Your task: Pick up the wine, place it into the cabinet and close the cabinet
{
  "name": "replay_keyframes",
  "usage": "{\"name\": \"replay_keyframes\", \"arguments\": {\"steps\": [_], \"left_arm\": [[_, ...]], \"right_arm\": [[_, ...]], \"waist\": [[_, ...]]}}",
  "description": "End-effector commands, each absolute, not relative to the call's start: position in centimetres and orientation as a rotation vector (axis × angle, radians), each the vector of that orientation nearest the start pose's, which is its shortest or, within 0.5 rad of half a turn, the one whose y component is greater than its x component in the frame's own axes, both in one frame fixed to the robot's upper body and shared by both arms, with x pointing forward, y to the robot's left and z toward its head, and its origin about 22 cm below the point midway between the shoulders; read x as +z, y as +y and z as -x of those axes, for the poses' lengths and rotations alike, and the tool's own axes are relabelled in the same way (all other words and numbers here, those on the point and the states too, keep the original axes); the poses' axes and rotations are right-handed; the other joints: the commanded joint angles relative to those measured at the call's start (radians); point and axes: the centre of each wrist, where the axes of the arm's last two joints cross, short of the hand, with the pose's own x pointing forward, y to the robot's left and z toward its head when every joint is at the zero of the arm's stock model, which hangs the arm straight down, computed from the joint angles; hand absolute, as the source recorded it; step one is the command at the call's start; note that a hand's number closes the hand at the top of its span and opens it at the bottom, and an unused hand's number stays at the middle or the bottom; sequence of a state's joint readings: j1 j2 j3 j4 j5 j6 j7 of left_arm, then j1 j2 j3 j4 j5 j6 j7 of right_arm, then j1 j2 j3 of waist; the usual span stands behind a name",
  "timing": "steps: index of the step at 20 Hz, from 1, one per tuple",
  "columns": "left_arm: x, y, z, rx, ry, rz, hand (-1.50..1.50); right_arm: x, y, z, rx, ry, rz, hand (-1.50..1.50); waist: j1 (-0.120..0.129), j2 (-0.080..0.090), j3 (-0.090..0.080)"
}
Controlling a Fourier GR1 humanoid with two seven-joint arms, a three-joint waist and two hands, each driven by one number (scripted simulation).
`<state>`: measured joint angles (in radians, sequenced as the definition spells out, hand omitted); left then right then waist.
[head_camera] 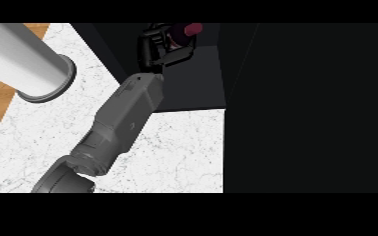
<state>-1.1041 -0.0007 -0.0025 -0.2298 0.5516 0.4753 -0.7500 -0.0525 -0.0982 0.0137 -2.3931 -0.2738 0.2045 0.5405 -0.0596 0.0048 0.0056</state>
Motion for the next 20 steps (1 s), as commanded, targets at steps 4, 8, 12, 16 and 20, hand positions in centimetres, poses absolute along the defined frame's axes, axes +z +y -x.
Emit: {"name": "replay_keyframes", "arguments": {"steps": [4,8,12,16,20], "left_arm": [[1.7,11.8,-42.6,0.261,-1.808,-0.231,-1.5],[1.7,10.9,-42.5,0.227,-1.799,-0.279,-1.5],[0.6,12.4,-42.2,0.185,-1.793,-0.337,-1.5],[-0.4,14.7,-41.9,0.161,-1.774,-0.351,-1.5],[-0.7,13.1,-41.5,0.172,-1.793,-0.363,-1.5]], "right_arm": [[19.7,-22.7,-14.9,0.308,-1.912,-0.337,-1.5],[19.3,-23.3,-15.4,0.338,-1.923,-0.325,-1.5],[19.9,-23.3,-15.8,0.335,-1.917,-0.341,-1.5],[20.2,-22.9,-15.9,0.344,-1.928,-0.321,-1.5],[19.5,-23.3,-15.9,0.342,-1.917,-0.324,-1.5]], "waist": [[0.004,0.012,-0.006],[-0.007,0.016,-0.006],[-0.006,0.017,-0.006],[-0.012,0.022,-0.007],[-0.011,0.02,-0.006]]}}
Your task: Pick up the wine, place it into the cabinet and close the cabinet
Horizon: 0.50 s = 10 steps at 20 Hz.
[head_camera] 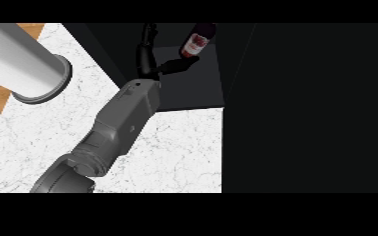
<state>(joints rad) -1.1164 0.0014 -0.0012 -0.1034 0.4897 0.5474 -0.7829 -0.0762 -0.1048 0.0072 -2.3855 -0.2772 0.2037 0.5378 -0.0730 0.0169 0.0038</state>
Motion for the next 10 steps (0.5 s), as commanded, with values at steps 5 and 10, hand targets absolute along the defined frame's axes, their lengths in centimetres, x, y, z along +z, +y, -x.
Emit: {"name": "replay_keyframes", "arguments": {"steps": [5,10], "left_arm": [[-0.1,12.4,-41.8,0.231,-1.822,-0.345,-1.5],[-0.7,14.3,-41.7,0.195,-1.837,-0.308,-1.5]], "right_arm": [[20.0,-22.0,-15.4,0.341,-1.94,-0.356,-1.5],[19.6,-22.8,-15.7,0.337,-1.93,-0.335,-1.5]], "waist": [[-0.002,0.009,-0.006],[-0.003,0.01,-0.005]]}}
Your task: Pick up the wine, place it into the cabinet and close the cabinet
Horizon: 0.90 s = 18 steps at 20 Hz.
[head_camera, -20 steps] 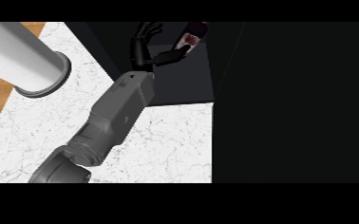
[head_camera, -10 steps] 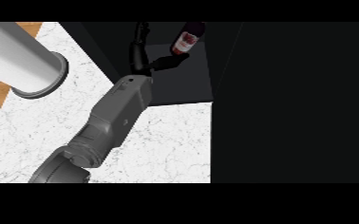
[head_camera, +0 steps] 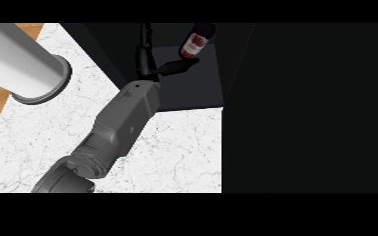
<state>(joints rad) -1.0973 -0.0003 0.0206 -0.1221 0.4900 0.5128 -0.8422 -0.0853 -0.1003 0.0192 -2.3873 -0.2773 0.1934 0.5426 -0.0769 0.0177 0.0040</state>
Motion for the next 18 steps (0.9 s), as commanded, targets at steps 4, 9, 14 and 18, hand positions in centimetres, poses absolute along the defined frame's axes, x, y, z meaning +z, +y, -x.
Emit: {"name": "replay_keyframes", "arguments": {"steps": [4,9,14,18], "left_arm": [[-0.8,13.0,-41.4,0.219,-1.853,-0.243,-1.5],[-1.4,12.7,-41.0,0.154,-1.873,-0.212,-1.5],[-2.2,12.9,-40.5,0.17,-1.865,-0.152,-1.5],[-2.6,12.8,-40.2,0.215,-1.858,-0.12,-1.5]], "right_arm": [[20.0,-22.4,-16.8,0.334,-1.925,-0.332,-1.5],[19.2,-22.1,-16.4,0.349,-1.902,-0.343,-1.5],[20.4,-22.3,-15.9,0.318,-1.932,-0.34,-1.5],[20.2,-22.4,-14.7,0.348,-1.919,-0.362,-1.5]], "waist": [[0.015,0.007,-0.006],[0.022,0.002,-0.005],[0.028,-0.001,-0.006],[0.002,-0.003,-0.005]]}}
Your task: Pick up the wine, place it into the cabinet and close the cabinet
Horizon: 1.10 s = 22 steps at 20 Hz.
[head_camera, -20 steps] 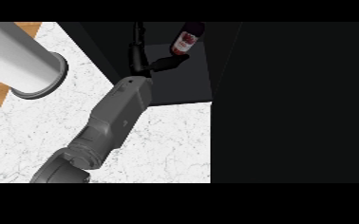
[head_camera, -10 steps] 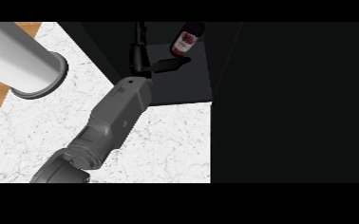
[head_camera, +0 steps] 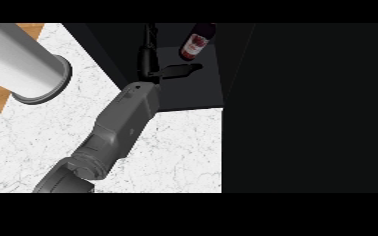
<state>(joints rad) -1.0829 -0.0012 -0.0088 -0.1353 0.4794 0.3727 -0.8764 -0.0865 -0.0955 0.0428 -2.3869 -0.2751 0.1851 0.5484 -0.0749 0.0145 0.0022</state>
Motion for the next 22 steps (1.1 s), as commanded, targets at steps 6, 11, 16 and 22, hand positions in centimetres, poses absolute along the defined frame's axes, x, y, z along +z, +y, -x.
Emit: {"name": "replay_keyframes", "arguments": {"steps": [6,11,16,22], "left_arm": [[-1.3,12.1,-40.8,0.251,-1.865,-0.071,-1.5],[-2.4,12.0,-39.8,0.251,-1.854,-0.038,-1.5],[-3.2,11.1,-38.0,0.281,-1.858,-0.003,-1.5],[-3.4,7.9,-34.3,0.236,-1.842,0.03,-1.5]], "right_arm": [[20.7,-20.5,-16.7,0.342,-1.92,-0.388,-1.5],[20.8,-20.8,-16.2,0.345,-1.891,-0.369,-1.5],[19.6,-21.8,-15.2,0.328,-1.893,-0.349,-1.5],[21.2,-21.8,-15.1,0.293,-1.909,-0.314,-1.5]], "waist": [[0.01,-0.008,-0.004],[0.007,-0.012,-0.004],[0.022,-0.014,-0.003],[0.047,-0.016,-0.003]]}}
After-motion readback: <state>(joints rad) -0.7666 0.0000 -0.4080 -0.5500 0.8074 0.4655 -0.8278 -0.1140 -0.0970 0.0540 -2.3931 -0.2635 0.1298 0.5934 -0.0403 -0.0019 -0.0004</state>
